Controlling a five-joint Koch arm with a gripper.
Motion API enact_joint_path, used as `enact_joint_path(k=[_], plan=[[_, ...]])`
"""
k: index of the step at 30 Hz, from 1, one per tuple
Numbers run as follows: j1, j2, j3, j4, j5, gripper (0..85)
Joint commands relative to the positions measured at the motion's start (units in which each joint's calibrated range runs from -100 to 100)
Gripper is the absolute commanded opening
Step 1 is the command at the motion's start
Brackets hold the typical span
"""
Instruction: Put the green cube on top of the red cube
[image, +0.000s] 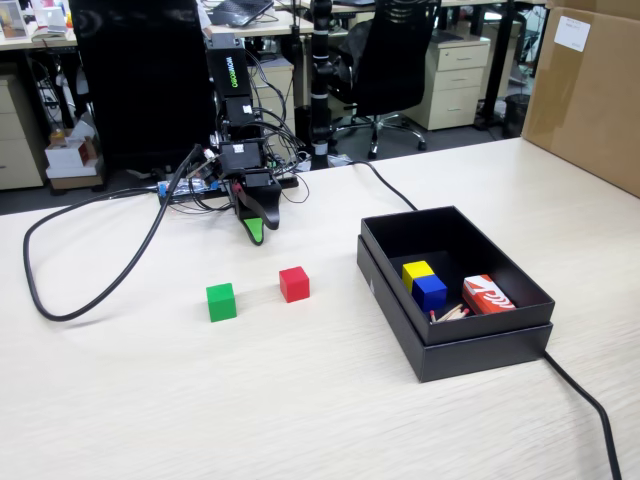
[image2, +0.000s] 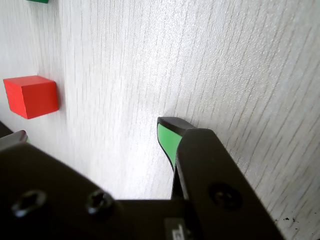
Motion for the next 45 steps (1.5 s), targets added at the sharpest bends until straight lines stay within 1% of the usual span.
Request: enact_joint_path(k=[1, 9, 11, 16, 23, 26, 36, 40, 45], plan=[[0.0, 0.9, -4.3, -1.2, -0.2, 49.9], [0.0, 0.9, -4.3, -1.2, -0.2, 49.9], [0.0, 0.9, -4.2, -1.2, 0.3, 50.0], [0.1, 1.6, -1.7, -2.8, 3.2, 49.5], [0.1, 6.7, 13.9, -16.6, 8.3, 47.6], [0.0, 11.0, 21.9, -22.1, 9.1, 47.6], [-2.5, 31.1, 49.8, -33.2, 8.8, 47.5], [-4.7, 40.5, 60.6, -36.9, 7.3, 47.5], [-7.5, 53.0, 69.6, -37.0, 4.0, 47.5]])
